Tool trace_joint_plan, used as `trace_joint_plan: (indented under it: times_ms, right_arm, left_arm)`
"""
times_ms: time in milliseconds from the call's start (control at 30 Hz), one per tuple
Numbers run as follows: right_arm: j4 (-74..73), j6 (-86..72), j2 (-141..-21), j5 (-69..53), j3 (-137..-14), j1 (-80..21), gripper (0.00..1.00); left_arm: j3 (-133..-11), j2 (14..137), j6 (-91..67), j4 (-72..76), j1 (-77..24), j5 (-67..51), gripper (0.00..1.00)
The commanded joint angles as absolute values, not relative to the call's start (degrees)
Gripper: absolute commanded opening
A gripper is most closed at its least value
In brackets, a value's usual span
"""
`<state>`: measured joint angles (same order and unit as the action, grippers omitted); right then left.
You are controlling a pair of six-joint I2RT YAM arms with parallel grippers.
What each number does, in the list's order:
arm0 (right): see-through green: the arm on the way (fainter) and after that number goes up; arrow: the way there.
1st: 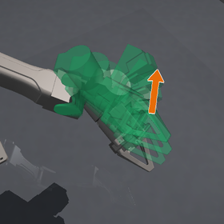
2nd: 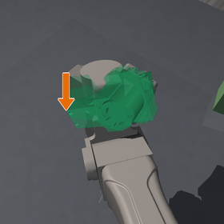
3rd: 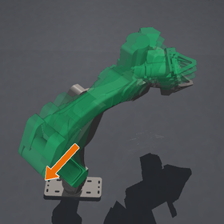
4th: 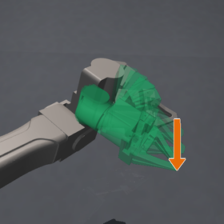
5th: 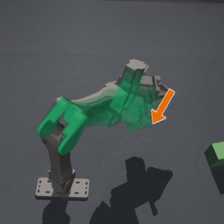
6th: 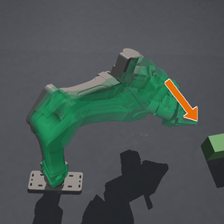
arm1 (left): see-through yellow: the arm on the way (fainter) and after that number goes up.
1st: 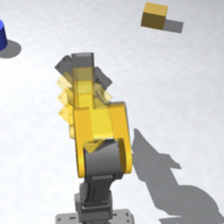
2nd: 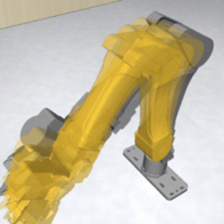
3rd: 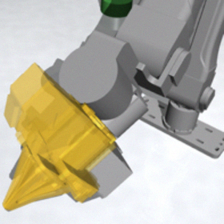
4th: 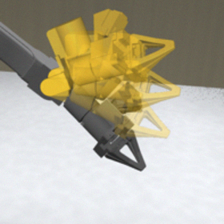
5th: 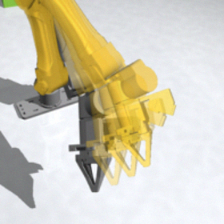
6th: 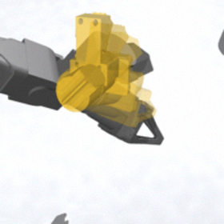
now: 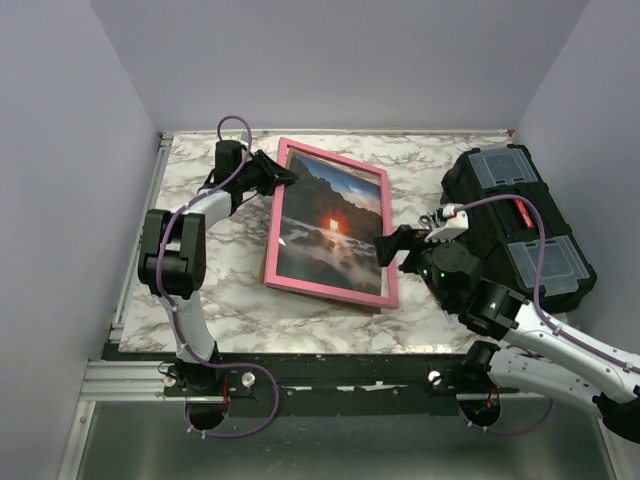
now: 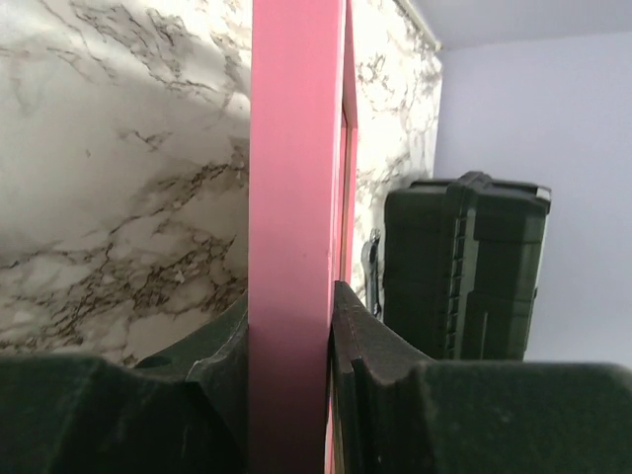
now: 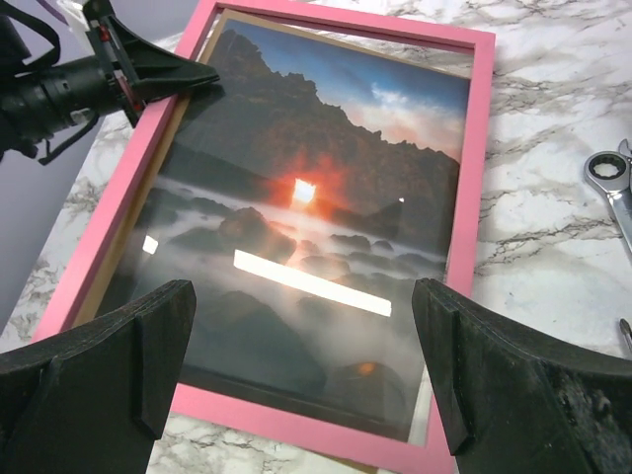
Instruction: Take the photo out of the frame
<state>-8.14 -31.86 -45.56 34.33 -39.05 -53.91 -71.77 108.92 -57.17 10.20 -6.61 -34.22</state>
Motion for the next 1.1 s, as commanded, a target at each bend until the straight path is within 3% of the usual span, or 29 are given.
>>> trace_joint_plan:
  times_ms: [0, 333, 433, 467, 533, 600, 667, 700, 800, 967, 1067]
  right_arm:
    - [-10.4, -31.2, -44.7, 37.0, -41.1, -54.1, 1.00]
    - [-10.9, -31.2, -46.1, 36.4, -42.3, -54.1, 1.00]
    - [-11.4, -31.3, -45.4, 36.6, -42.1, -54.1, 1.00]
    - [-11.4, -31.3, -45.1, 36.7, -41.9, -54.1, 1.00]
    - [-11.3, -31.4, -45.0, 36.6, -41.6, -54.1, 1.00]
    - [-11.3, -31.5, -45.0, 36.2, -41.6, -54.1, 1.00]
    - [-11.4, -31.8, -44.9, 36.0, -41.5, -54.1, 1.00]
    - [-11.4, -31.7, -44.9, 36.0, -41.4, -54.1, 1.00]
    - [-11.1, -31.8, -44.9, 35.6, -41.4, -54.1, 1.00]
    - [-10.7, -32.1, -45.6, 35.0, -41.0, -54.1, 1.00]
    - [-10.5, -32.3, -46.3, 34.6, -41.0, -54.1, 1.00]
  left_arm:
    - [-69.8, 112.4, -64.4, 20.8, -7.6, -27.8, 0.00]
    - [-73.3, 117.4, -67.2, 21.8, -12.0, -26.8, 0.00]
    - [-75.3, 117.6, -63.5, 15.5, -11.5, -26.8, 0.02]
    - [-76.5, 117.6, -62.0, 12.8, -11.5, -26.8, 0.10]
    - [-78.7, 117.2, -58.5, 7.3, -11.4, -26.6, 0.38]
    - [-80.0, 116.0, -53.4, 2.1, -11.0, -25.9, 0.54]
    - [-80.2, 113.7, -49.1, -2.9, -10.4, -23.8, 0.76]
    - [-80.5, 112.9, -46.8, -5.0, -10.0, -23.7, 0.97]
    - [-83.4, 111.1, -39.5, -15.7, -9.0, -20.7, 0.99]
    - [-78.1, 102.5, -31.7, -21.6, -9.4, -7.7, 0.98]
    - [-76.7, 101.1, -28.2, -24.8, -11.5, -4.9, 0.86]
